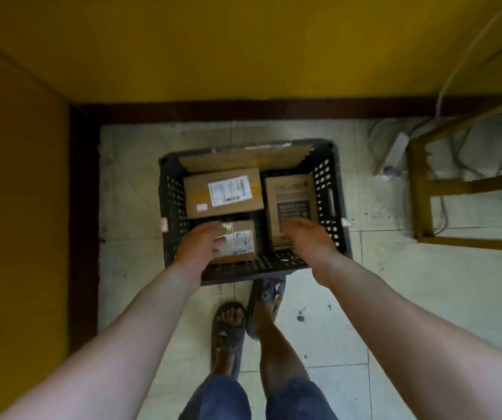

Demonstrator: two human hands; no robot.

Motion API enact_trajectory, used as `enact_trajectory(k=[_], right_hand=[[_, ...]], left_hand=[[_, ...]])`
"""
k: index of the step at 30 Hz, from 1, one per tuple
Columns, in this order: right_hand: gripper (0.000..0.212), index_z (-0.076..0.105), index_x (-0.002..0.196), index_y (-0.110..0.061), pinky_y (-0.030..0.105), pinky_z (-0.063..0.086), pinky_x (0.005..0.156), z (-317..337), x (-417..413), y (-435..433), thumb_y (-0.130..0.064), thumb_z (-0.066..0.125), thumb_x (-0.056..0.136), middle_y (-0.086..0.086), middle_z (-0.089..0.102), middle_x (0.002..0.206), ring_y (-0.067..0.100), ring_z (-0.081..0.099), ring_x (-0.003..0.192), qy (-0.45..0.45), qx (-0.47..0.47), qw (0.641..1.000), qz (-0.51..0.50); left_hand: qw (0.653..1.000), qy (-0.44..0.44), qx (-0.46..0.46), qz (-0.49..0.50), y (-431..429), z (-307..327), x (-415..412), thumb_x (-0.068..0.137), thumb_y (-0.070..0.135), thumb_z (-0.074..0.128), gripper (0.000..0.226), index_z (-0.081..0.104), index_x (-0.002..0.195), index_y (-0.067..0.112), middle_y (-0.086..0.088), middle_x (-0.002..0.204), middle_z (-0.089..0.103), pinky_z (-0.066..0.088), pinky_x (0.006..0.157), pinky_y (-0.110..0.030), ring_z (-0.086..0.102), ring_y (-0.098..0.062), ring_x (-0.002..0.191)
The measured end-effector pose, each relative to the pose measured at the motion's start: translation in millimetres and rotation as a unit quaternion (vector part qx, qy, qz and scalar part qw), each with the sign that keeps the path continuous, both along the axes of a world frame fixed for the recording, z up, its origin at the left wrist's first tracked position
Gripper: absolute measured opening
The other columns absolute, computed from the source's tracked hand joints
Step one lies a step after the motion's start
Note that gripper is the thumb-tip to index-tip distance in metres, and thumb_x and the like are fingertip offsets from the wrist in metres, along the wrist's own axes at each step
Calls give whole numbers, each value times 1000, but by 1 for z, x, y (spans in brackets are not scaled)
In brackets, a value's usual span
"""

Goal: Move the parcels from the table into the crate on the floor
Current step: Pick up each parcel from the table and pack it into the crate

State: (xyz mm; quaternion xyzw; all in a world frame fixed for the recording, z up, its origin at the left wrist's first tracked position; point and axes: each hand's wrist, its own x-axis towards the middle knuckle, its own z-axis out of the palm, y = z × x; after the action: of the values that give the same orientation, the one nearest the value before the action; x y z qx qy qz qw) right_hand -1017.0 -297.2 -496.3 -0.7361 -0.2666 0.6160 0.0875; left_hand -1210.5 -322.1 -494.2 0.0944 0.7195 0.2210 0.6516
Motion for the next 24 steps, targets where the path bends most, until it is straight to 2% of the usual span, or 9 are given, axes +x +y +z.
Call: enact_trajectory(k=[5,9,10,12,14,16,18,20,24], right_hand=[[15,69,98,-27,35,51,84,121,25,-17,-33,59,89,-6,73,94,14,66,94,21,79,995,-56],[9,65,91,-29,23,51,64,215,50,-36,-29,57,94,-8,73,87,5,70,78,24,132,985,-105],[10,65,90,-27,22,53,64,237,57,-41,-25,57,95,-7,72,86,6,69,76,24,147,981,-125],[10,64,90,-25,24,54,73,275,72,-50,-22,57,95,-7,68,90,8,66,83,4,176,971,-161],[9,63,101,-25,31,53,87,308,92,-60,-22,57,96,-4,65,101,13,63,97,-15,201,962,-186],[14,63,109,-23,38,51,98,335,117,-69,-22,55,97,-1,64,108,17,61,106,-16,221,953,-207],[21,63,117,-20,38,50,99,357,147,-78,-24,54,98,-1,65,114,15,60,110,-24,237,943,-232],[24,63,120,-19,36,50,99,375,185,-87,-24,54,98,0,65,117,15,61,111,-22,259,929,-265],[18,64,112,-19,35,51,96,402,283,-109,-22,56,96,4,67,116,16,62,110,-5,299,899,-319]], left_hand=[[994,-24,83,-62,-2,124,27,100,22,51,24,63,121,20,-1,116,71,47,98,-35,65,-13,106],[982,-44,139,-118,0,214,45,102,25,48,32,57,132,18,0,126,65,41,110,-38,60,-14,118],[979,-47,154,-128,3,235,53,103,25,47,32,56,133,18,0,128,64,41,110,-38,59,-14,119],[974,-48,171,-143,10,270,75,104,24,45,32,57,133,18,1,128,64,41,110,-37,59,-15,120],[967,-59,194,-154,15,300,107,103,24,46,30,58,130,18,1,126,66,42,109,-37,60,-16,118],[954,-78,231,-176,20,327,146,102,24,49,27,61,125,19,1,119,69,46,102,-34,63,-15,113],[937,-96,266,-207,23,352,186,99,25,52,24,64,120,22,4,112,72,49,86,-28,65,-11,107],[921,-112,289,-234,23,373,229,98,24,54,20,66,114,24,7,109,73,49,78,-25,68,-7,102],[904,-140,300,-269,13,400,330,98,21,54,20,66,114,22,4,110,73,50,93,-30,67,-11,105]])
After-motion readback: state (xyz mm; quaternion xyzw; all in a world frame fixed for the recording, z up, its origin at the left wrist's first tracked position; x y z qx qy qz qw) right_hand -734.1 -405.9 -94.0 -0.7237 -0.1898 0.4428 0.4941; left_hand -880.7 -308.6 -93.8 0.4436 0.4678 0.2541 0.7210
